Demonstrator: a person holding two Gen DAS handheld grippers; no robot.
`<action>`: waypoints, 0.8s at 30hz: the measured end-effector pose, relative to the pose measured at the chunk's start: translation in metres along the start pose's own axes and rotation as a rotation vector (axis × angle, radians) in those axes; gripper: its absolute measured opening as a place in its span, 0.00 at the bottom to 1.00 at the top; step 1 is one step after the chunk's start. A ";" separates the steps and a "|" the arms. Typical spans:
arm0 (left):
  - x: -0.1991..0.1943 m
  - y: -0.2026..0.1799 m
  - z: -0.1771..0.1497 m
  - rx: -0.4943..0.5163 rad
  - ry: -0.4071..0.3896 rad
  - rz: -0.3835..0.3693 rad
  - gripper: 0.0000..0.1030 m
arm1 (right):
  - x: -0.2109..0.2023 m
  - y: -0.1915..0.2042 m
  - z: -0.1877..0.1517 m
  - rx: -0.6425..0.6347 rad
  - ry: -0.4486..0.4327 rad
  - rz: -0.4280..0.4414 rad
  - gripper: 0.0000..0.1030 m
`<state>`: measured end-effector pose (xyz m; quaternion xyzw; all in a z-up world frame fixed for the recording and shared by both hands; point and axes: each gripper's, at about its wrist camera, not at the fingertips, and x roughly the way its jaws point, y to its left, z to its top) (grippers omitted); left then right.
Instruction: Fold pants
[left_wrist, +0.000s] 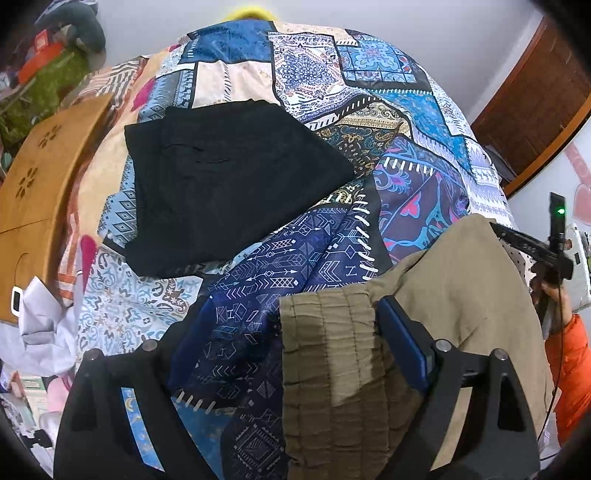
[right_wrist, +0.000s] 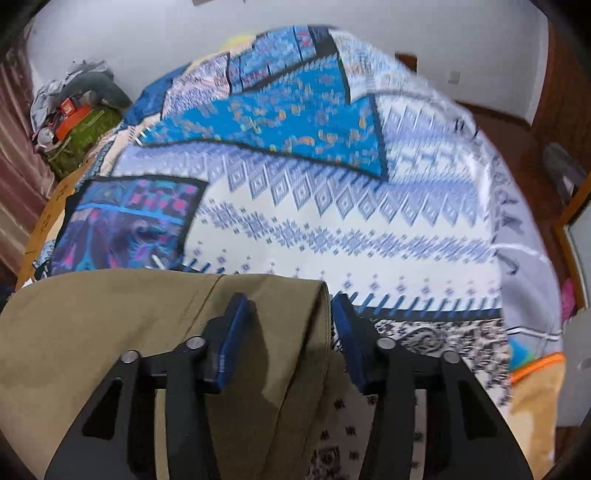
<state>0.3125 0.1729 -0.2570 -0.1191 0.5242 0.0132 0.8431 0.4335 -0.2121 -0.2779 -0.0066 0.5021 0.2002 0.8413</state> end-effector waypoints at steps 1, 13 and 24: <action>0.001 0.000 -0.001 0.001 -0.005 0.005 0.87 | 0.003 0.000 -0.001 0.000 0.007 -0.001 0.39; -0.001 -0.006 -0.016 -0.014 -0.118 0.155 0.80 | 0.016 0.012 -0.006 -0.070 0.024 -0.101 0.27; -0.056 -0.017 -0.005 0.063 -0.169 0.254 0.79 | -0.077 0.053 0.004 -0.159 -0.097 -0.054 0.31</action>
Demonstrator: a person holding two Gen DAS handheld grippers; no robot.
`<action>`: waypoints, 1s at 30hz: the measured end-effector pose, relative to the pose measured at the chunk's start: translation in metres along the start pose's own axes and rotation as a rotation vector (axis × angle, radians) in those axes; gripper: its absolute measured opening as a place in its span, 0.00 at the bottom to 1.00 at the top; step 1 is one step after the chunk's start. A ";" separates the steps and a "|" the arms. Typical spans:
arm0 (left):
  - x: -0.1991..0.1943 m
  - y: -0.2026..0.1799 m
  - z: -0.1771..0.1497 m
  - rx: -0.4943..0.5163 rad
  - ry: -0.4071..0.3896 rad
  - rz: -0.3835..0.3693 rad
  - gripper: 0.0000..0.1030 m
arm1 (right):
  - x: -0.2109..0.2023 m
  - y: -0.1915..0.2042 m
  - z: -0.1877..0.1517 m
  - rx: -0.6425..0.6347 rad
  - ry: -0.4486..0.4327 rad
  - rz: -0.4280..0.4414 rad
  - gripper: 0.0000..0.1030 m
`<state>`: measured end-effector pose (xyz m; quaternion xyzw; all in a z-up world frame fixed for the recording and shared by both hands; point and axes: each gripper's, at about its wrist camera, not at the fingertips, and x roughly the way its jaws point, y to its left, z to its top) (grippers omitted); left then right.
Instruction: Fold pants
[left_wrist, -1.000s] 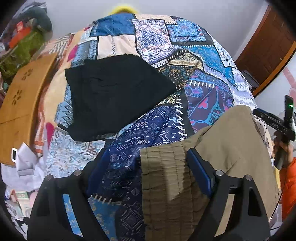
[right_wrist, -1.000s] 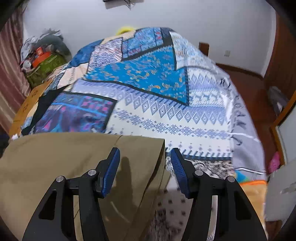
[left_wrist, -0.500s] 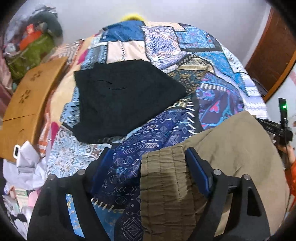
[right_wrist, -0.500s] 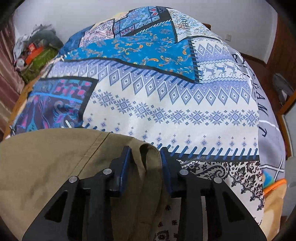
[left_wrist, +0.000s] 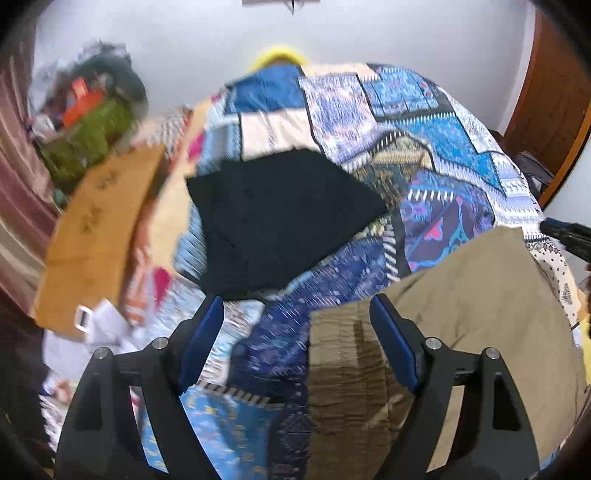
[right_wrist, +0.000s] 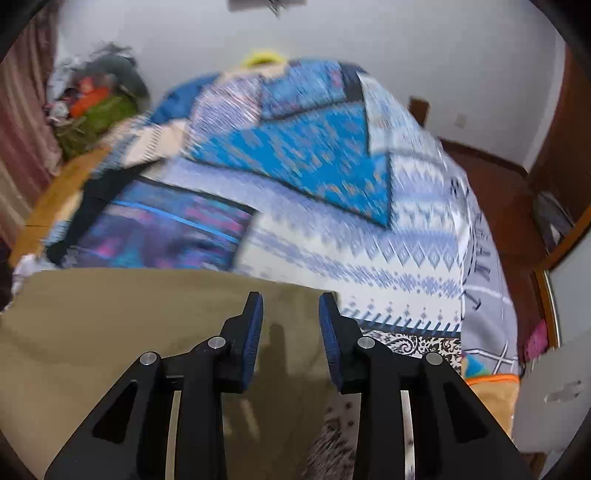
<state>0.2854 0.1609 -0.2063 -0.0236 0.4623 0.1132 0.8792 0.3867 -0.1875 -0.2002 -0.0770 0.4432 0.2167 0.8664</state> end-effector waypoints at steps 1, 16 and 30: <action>-0.007 0.000 0.002 0.006 -0.022 0.008 0.79 | -0.010 0.007 0.001 -0.012 -0.011 0.016 0.34; 0.006 -0.052 -0.005 0.098 0.087 -0.202 0.81 | -0.014 0.138 -0.013 -0.165 0.106 0.276 0.80; 0.010 -0.052 -0.050 0.102 0.132 -0.172 0.83 | -0.010 0.115 -0.062 -0.140 0.236 0.236 0.88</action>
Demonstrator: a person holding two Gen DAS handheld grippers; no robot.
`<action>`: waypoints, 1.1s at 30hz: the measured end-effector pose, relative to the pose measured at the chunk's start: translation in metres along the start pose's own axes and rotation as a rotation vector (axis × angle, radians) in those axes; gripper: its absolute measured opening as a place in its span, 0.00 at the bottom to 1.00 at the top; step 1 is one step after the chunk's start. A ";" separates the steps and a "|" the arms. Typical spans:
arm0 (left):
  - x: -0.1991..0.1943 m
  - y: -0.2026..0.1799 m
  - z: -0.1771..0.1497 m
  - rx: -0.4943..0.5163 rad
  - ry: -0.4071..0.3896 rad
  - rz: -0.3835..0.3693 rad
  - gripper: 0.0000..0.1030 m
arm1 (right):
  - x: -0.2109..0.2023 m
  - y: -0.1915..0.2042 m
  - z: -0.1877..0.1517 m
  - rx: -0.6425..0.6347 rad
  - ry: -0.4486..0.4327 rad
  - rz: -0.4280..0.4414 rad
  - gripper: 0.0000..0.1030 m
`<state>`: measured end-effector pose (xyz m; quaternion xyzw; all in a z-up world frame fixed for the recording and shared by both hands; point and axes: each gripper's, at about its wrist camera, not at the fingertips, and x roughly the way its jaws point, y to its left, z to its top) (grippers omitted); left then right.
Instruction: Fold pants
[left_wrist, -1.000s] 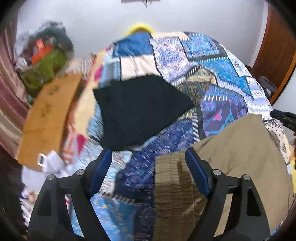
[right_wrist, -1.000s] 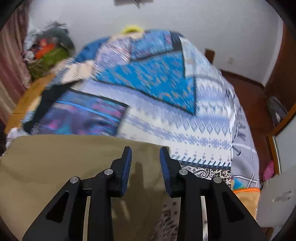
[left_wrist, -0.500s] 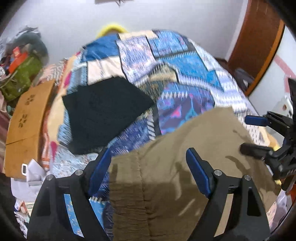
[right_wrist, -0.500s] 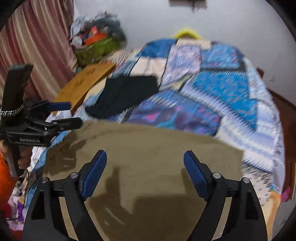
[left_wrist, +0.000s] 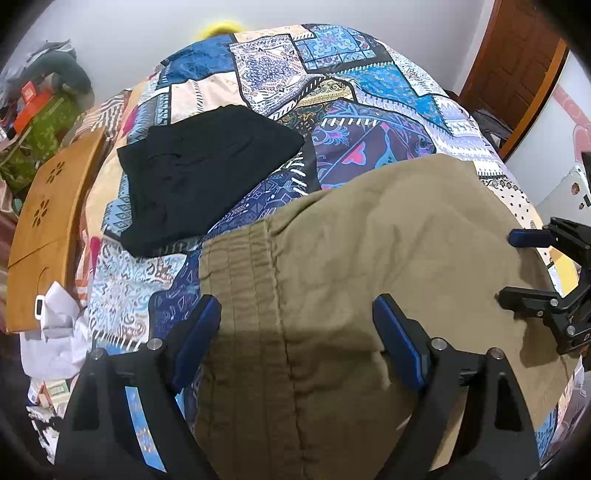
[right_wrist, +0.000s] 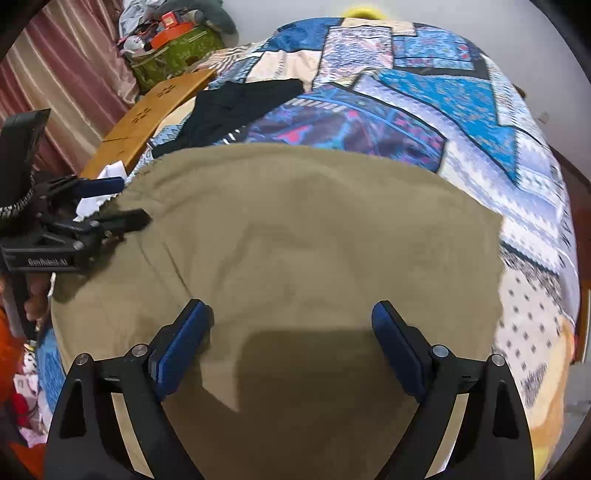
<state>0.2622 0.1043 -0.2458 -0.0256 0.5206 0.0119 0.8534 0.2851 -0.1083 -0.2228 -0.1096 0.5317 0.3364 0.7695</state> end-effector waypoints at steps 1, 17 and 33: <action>-0.003 -0.001 -0.004 -0.003 -0.005 0.004 0.83 | -0.003 -0.002 -0.004 0.015 -0.006 -0.001 0.89; -0.036 0.005 -0.059 -0.085 -0.027 0.005 0.89 | -0.051 -0.005 -0.088 0.118 -0.096 -0.080 0.91; -0.086 0.029 -0.087 -0.229 -0.059 -0.030 0.90 | -0.083 0.044 -0.082 0.022 -0.200 -0.117 0.91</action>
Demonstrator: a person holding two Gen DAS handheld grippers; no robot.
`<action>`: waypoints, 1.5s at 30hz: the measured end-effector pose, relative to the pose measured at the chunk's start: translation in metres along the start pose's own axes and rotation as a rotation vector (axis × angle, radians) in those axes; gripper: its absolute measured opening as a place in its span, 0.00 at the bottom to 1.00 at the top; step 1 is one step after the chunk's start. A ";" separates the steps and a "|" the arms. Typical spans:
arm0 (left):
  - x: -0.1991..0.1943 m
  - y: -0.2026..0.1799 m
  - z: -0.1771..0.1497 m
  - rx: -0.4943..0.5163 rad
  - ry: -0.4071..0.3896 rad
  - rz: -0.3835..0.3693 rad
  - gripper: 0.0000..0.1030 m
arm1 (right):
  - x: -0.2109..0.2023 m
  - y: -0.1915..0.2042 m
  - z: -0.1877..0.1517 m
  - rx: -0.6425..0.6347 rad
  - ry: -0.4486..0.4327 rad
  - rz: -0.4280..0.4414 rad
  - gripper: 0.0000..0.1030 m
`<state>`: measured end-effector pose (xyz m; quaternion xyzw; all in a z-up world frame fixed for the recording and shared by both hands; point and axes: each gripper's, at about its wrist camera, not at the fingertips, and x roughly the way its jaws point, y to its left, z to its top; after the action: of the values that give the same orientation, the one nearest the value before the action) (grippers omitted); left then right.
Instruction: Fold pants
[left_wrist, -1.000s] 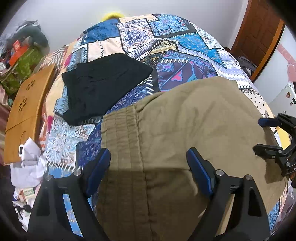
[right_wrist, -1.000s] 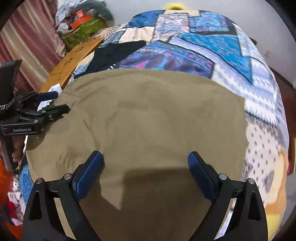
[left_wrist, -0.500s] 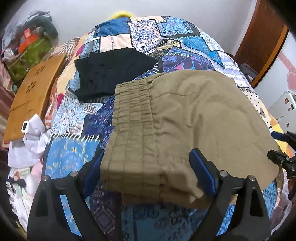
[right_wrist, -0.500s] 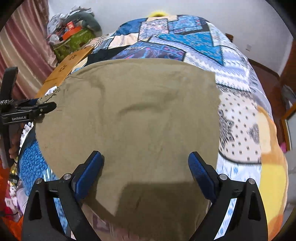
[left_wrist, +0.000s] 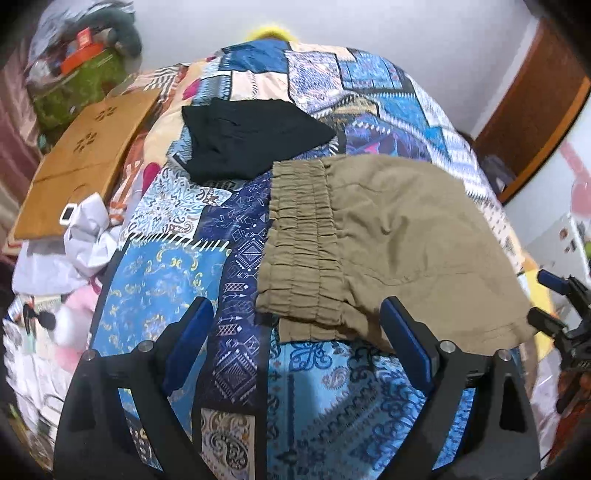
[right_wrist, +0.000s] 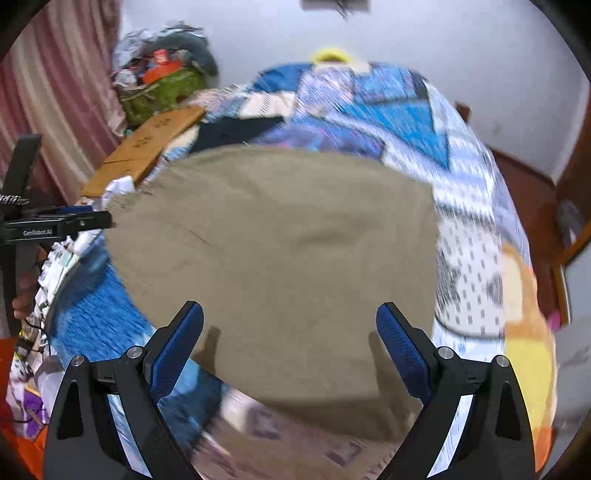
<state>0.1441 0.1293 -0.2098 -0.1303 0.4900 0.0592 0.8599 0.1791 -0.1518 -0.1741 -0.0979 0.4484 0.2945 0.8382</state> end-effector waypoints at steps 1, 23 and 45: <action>-0.003 0.001 -0.001 -0.006 -0.002 -0.003 0.90 | -0.001 0.008 0.005 -0.019 -0.021 0.003 0.91; 0.041 -0.010 -0.008 -0.159 0.121 -0.393 0.90 | 0.046 0.035 -0.001 -0.049 0.006 0.011 0.91; -0.028 -0.043 0.001 0.159 -0.286 0.223 0.33 | 0.004 -0.013 -0.029 0.155 -0.021 0.095 0.91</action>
<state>0.1408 0.0895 -0.1781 0.0028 0.3772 0.1331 0.9165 0.1684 -0.1731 -0.1950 -0.0083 0.4653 0.2993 0.8330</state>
